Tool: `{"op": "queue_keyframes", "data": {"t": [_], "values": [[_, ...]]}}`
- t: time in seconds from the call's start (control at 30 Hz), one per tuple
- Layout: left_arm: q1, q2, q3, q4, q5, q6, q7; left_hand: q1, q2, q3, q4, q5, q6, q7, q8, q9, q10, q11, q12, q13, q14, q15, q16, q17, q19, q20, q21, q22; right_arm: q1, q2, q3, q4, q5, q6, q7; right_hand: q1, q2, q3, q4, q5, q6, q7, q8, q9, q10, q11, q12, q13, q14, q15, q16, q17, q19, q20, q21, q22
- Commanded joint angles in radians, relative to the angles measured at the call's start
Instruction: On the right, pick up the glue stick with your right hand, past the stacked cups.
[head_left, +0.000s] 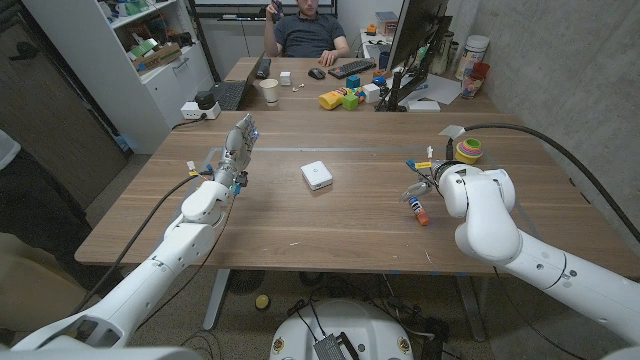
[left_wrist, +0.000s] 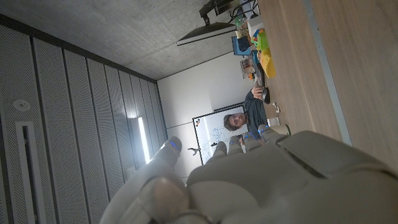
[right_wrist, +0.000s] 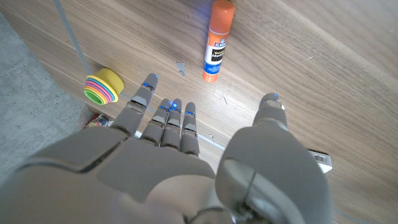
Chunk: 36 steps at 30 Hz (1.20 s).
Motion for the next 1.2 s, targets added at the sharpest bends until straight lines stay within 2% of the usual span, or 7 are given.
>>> {"op": "queue_keyframes", "data": {"t": [0.03,0.3,0.53,0.67,0.9,1.03,1.2], "values": [[-0.01,0.015,-0.003,0.004,-0.001,-0.003,-0.027,-0.003,0.006,-0.004,0.001,0.007,-0.035,-0.002,0.005,0.006,-0.088,0.002,0.006,0.003,-0.113,0.001,0.005,0.001,-0.003,-0.002,0.005,0.003,-0.133,0.196,0.117,0.068,-0.168,0.104,0.029,0.03,0.011,0.003,-0.009,0.011,0.005,-0.008,-0.004,0.004,0.011,-0.003,0.002,0.005,0.004,-0.014,0.0,0.001,0.002,-0.016,-0.002,0.005],[-0.021,0.017,-0.003,0.02,-0.003,-0.016,-0.052,-0.003,0.006,-0.005,0.0,0.007,-0.035,-0.002,0.005,0.006,-0.087,-0.001,0.006,0.003,-0.112,0.001,0.005,0.001,-0.003,-0.004,0.005,0.003,-0.14,0.294,0.144,0.15,-0.255,0.21,0.134,0.07,0.012,0.003,-0.022,0.025,-0.009,-0.013,-0.01,0.003,-0.002,-0.013,-0.004,0.005,-0.005,-0.018,-0.005,-0.001,-0.019,-0.03,-0.009,0.005],[-0.034,0.015,0.0,0.04,-0.002,-0.03,-0.074,-0.003,0.005,-0.005,0.0,0.007,-0.034,-0.004,0.005,0.006,-0.086,-0.001,0.007,0.003,-0.112,0.0,0.005,0.001,-0.002,-0.006,0.006,0.003,-0.144,0.354,0.169,0.192,-0.303,0.262,0.163,0.08,0.011,0.001,-0.024,0.03,-0.014,-0.018,-0.012,0.003,-0.007,-0.015,-0.006,0.005,-0.01,-0.018,-0.006,-0.001,-0.031,-0.039,-0.013,0.005],[-0.041,0.013,0.001,0.048,-0.001,-0.036,-0.081,-0.002,0.005,-0.006,-0.001,0.007,-0.034,-0.004,0.005,0.006,-0.085,-0.002,0.007,0.003,-0.112,0.0,0.005,0.001,-0.002,-0.007,0.005,0.003,-0.148,0.382,0.18,0.208,-0.33,0.276,0.161,0.103,0.014,0.002,-0.03,0.04,-0.01,-0.028,-0.011,0.003,-0.005,-0.025,-0.005,0.005,-0.004,-0.034,-0.003,-0.001,-0.039,-0.055,-0.014,0.006],[-0.055,0.009,0.005,0.066,0.001,-0.039,-0.089,-0.002,0.004,-0.006,-0.001,0.007,-0.033,-0.003,0.006,0.006,-0.085,-0.001,0.007,0.003,-0.111,0.0,0.005,0.001,-0.002,-0.007,0.005,0.003,-0.153,0.41,0.201,0.225,-0.335,0.299,0.141,0.149,0.023,0.007,-0.038,0.06,0.009,-0.048,-0.004,0.003,0.011,-0.039,0.002,0.006,0.018,-0.053,0.005,0.0,-0.037,-0.072,-0.009,0.006],[-0.064,0.006,0.007,0.075,0.001,-0.038,-0.092,-0.002,0.004,-0.006,-0.002,0.007,-0.033,-0.003,0.006,0.006,-0.084,-0.002,0.007,0.003,-0.11,-0.002,0.006,0.001,-0.001,-0.007,0.005,0.003,-0.149,0.421,0.209,0.238,-0.331,0.31,0.14,0.171,0.029,0.006,-0.038,0.073,0.032,-0.061,0.003,0.004,0.034,-0.048,0.009,0.006,0.046,-0.07,0.014,0.001,-0.033,-0.079,-0.005,0.007],[-0.074,0.003,0.009,0.086,0.003,-0.037,-0.093,-0.002,0.003,-0.007,-0.002,0.007,-0.033,-0.003,0.006,0.006,-0.084,-0.002,0.007,0.003,-0.11,-0.002,0.005,0.001,-0.001,-0.007,0.005,0.003,-0.14,0.423,0.216,0.248,-0.304,0.32,0.129,0.189,0.042,0.005,-0.033,0.086,0.064,-0.072,0.013,0.004,0.063,-0.057,0.018,0.007,0.073,-0.072,0.023,0.004,-0.023,-0.088,0.0,0.008]]}}
